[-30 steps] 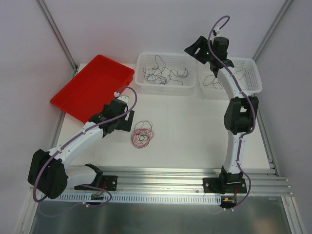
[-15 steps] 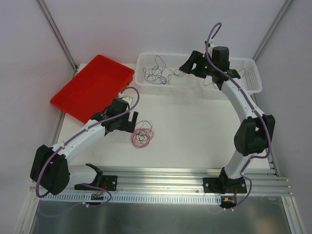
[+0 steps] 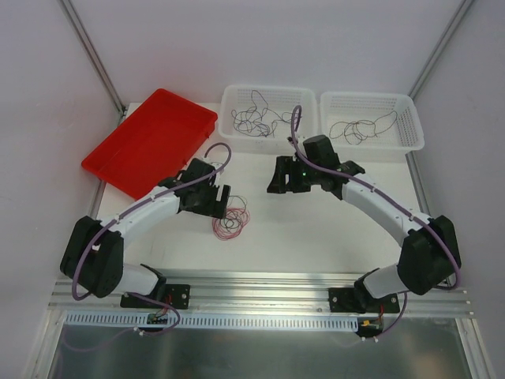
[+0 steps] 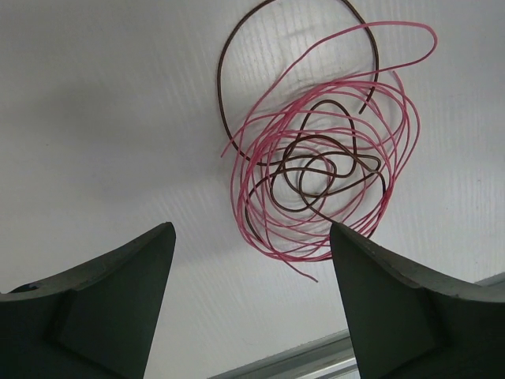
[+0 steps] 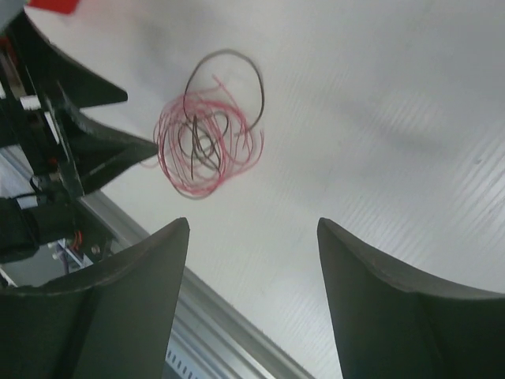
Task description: Untangle the cables
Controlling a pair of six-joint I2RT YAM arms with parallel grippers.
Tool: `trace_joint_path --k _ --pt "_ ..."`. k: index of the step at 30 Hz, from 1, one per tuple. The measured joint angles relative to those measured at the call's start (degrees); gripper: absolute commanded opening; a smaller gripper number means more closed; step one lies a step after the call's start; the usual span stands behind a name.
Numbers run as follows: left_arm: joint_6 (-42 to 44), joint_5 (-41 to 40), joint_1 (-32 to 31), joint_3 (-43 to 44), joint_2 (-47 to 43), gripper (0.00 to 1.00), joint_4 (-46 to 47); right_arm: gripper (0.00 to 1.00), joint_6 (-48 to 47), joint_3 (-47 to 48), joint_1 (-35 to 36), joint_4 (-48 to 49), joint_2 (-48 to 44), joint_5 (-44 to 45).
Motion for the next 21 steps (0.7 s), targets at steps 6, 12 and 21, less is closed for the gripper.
trace_joint_path --k 6,12,21 --pt "-4.87 4.09 0.00 0.02 3.89 0.75 -0.42 0.69 2.01 -8.31 4.31 0.87 -6.54 0.70" --pt "-9.92 4.66 -0.24 0.00 6.69 0.61 -0.39 0.68 3.58 -13.46 7.58 2.56 -12.15 2.34" --pt "-14.43 3.98 -6.05 1.01 10.84 0.25 -0.68 0.66 3.43 -15.63 10.95 3.28 -13.68 4.74"
